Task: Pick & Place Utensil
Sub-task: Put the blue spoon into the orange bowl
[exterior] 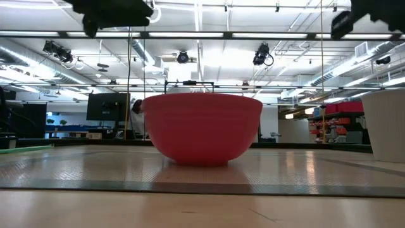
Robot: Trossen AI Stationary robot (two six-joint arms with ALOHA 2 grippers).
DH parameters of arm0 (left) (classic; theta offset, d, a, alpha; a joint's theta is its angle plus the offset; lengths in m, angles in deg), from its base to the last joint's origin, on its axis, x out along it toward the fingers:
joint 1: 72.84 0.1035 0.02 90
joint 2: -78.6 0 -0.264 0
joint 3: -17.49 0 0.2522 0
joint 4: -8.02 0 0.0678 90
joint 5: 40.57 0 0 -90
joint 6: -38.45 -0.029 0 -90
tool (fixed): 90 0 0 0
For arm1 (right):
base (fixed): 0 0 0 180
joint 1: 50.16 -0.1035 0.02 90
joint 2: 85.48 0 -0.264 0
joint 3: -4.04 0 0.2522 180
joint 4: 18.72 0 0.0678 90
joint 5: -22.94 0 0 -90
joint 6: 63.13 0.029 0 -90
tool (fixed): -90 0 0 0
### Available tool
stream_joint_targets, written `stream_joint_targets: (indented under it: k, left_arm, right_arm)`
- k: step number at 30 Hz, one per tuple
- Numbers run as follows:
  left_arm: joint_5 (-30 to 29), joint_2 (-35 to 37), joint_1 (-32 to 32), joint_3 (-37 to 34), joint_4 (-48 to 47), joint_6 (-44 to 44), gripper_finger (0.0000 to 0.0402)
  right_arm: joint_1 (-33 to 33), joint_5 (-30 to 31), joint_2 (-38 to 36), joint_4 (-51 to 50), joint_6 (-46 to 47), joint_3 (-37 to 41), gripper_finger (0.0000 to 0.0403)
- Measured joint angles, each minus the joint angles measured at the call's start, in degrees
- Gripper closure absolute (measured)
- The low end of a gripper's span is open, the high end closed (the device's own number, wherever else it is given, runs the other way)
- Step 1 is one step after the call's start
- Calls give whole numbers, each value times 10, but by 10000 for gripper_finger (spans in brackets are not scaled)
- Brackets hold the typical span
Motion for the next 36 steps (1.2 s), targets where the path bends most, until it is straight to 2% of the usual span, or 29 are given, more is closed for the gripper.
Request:
stream_joint_targets:
  k: [6,17,21,26,30,34,36]
  left_arm:
    - [26,0,33,0,20,-3,275]
    - [31,0,65,0,20,2,275]
    - [31,0,71,0,20,17,275]
    - [38,0,74,0,20,17,275]
    - [42,0,74,0,20,17,275]
    - [42,0,74,0,20,16,275]
    - [42,0,74,0,20,16,275]
  right_arm:
    - [-57,3,104,-66,-19,-92,400]
    - [-211,104,282,-210,-8,-243,400]
    - [-269,136,342,-258,31,-294,398]
    - [-333,155,405,-344,148,-348,397]
    - [-390,130,445,-350,270,-369,397]
    - [-446,113,476,-362,421,-373,397]
    - [-468,114,491,-405,518,-373,397]
